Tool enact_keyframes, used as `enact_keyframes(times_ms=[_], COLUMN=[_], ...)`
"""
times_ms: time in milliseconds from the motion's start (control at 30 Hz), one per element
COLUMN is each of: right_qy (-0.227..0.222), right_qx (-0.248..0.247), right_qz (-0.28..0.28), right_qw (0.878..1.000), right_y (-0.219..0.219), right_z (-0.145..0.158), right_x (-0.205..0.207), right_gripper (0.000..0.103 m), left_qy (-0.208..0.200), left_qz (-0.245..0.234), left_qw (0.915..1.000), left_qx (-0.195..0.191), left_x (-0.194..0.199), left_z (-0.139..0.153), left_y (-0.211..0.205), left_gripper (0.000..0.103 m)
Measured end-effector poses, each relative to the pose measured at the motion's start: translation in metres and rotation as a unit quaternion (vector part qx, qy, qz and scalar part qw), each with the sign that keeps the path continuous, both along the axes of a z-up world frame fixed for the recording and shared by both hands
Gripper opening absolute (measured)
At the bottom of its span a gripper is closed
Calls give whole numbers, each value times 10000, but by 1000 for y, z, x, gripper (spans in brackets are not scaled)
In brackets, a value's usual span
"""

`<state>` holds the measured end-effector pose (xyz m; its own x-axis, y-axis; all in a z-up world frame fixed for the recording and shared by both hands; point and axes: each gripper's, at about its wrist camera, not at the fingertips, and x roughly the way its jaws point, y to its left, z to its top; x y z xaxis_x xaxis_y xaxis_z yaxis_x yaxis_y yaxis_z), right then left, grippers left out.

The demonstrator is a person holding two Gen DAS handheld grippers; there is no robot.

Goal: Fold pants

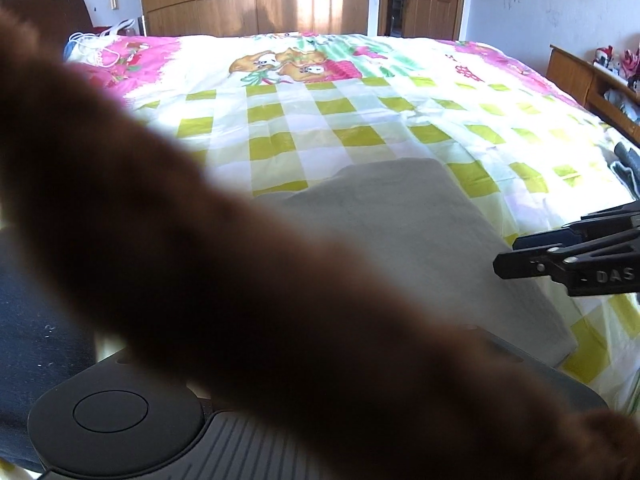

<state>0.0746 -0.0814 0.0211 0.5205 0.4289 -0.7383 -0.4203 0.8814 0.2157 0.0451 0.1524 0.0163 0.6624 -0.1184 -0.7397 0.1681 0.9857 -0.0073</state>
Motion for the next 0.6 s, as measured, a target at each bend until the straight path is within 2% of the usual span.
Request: enact_keyframes(times_ms=[133,233,433,600], right_qy=[232,141,132,327], right_qx=[135,78,213,305], right_qz=[-10,-20,-240,-104], right_qw=[9996,9999,9994,9989], right_y=[1,3,-10,-7], right_z=[-18,-21,-16,-23], right_x=[4,2,1,2], right_gripper=[58,59,59,59], left_qy=[168,237,213,190], left_qz=[-31,-27,-31,-19], left_qw=[9997,9994,9995,9996], left_qx=[155,240,241,213], left_x=[8,8,6,5], left_z=[-14,-21,-17,-16], left_y=[-9,-12,-12,-10], left_gripper=[52,53,54,54])
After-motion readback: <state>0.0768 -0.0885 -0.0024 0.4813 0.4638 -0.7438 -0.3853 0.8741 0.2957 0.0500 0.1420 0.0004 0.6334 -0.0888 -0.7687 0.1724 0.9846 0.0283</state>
